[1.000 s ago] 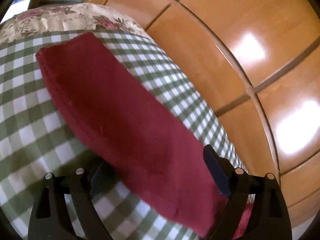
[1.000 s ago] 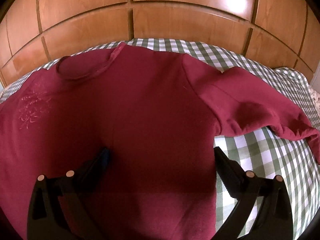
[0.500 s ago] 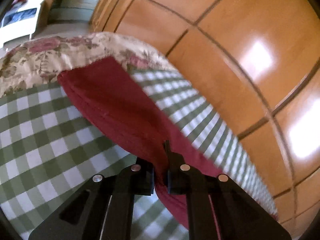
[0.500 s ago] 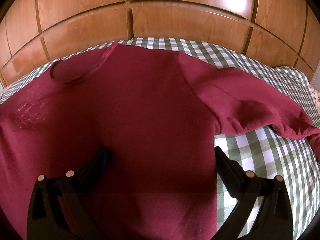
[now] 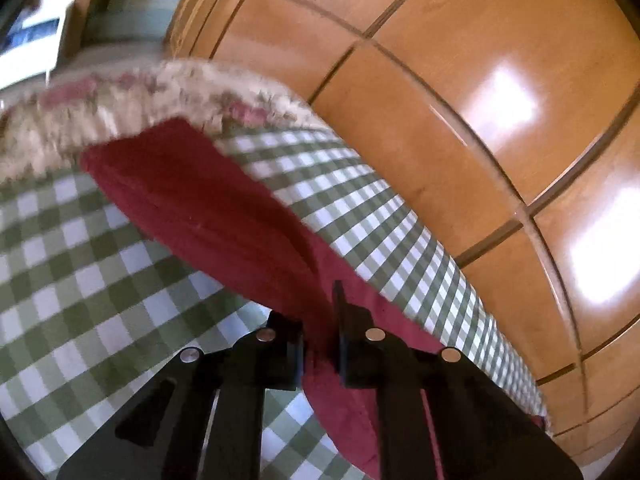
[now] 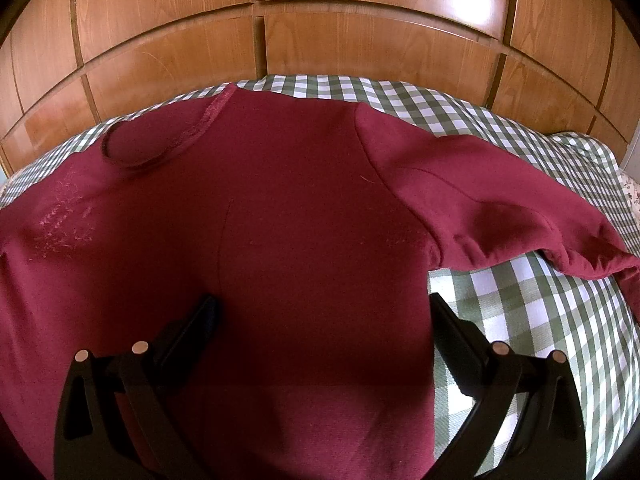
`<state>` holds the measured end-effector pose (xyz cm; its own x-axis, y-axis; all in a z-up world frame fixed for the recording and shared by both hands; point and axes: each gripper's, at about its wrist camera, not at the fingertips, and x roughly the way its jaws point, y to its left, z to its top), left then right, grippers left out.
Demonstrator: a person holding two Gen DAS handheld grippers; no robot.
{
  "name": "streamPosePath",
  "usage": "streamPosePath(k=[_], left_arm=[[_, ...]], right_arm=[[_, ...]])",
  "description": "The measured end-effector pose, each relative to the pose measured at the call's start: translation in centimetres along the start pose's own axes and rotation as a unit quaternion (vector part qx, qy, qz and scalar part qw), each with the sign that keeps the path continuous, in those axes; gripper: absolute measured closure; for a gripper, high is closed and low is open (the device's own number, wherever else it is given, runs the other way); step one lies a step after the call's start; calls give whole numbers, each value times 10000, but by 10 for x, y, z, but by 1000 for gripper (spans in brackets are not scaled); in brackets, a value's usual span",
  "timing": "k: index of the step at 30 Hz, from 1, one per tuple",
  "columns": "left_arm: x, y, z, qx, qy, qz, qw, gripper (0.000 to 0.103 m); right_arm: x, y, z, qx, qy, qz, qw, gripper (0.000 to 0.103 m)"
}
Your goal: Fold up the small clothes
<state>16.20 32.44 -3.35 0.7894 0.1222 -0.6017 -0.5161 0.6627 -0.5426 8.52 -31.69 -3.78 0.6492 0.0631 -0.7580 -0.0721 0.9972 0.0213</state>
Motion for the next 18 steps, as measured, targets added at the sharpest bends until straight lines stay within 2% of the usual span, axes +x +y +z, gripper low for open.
streamPosePath(k=[5,9,11,18], left_arm=[[-23,-37,-6,531,-300,-274,9978,94],[-42,-82,-17,992,-450,-639,9920,94],[-51,-110,-27,1334,-486,-843,9863,94],[-74,-197,-90,2602,-427,-1421,9541,94]], right_arm=[[0,0,0,2,1,3,10000,2],[0,0,0,1,-1,0,10000,2],[0,0,0,1,-2,1,10000,2],[0,0,0,16,-2,16,10000,2]])
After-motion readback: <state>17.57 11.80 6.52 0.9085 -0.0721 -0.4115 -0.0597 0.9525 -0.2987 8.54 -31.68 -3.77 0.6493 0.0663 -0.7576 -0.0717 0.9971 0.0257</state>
